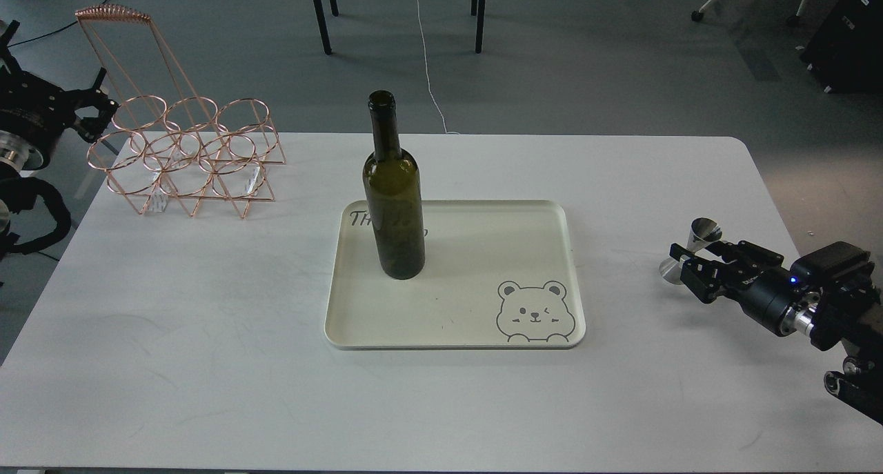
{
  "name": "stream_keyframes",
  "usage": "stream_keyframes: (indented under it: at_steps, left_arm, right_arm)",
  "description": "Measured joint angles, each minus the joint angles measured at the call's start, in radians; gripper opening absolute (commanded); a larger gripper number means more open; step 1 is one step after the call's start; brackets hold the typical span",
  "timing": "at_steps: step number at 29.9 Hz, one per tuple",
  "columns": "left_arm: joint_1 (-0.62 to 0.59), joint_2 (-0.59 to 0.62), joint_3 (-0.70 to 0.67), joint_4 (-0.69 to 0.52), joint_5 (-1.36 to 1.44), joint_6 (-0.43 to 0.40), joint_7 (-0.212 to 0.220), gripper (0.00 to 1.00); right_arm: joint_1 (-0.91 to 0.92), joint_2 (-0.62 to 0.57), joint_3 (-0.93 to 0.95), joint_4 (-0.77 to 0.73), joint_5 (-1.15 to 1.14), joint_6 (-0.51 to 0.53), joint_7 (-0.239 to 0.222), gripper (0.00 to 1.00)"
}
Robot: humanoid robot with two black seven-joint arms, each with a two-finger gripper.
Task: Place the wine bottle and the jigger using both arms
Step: 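Carry the jigger off the tray and set it on the table, then open the right gripper and withdraw it from the jigger, then reach the left gripper to the green wine bottle's neck and grasp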
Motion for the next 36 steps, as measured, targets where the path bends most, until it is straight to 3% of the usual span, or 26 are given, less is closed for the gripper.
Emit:
stream_keyframes:
  at_steps: [4, 13, 18, 21, 26, 36]
  left_arm:
    - [0.0, 0.003, 0.002, -0.002, 0.0, -0.003, 0.004, 0.99]
    - [0.002, 0.054, 0.022, -0.056, 0.007, -0.007, 0.016, 0.99]
    - [0.007, 0.16, 0.033, -0.214, 0.08, -0.001, 0.02, 0.99]
    - [0.011, 0.245, 0.037, -0.327, 0.138, 0.002, 0.02, 0.99]
    - [0.011, 0.362, 0.042, -0.464, 0.334, -0.008, 0.022, 0.99]
    - [-0.001, 0.446, 0.022, -0.819, 1.037, 0.018, 0.014, 0.98]
  right_arm:
    - [-0.034, -0.096, 0.002, 0.116, 0.026, 0.0, 0.0, 0.94]
    - [-0.104, -0.292, 0.0, 0.275, 0.242, 0.0, 0.0, 0.95]
    - [0.011, -0.381, 0.023, 0.391, 0.491, 0.0, 0.0, 0.96]
    - [0.135, -0.396, 0.05, 0.4, 0.62, 0.069, 0.0, 0.96]
    - [0.283, -0.377, 0.092, 0.311, 0.797, 0.261, 0.0, 0.96]
    - [0.391, -0.134, 0.157, -0.112, 1.058, 0.597, 0.0, 0.97]
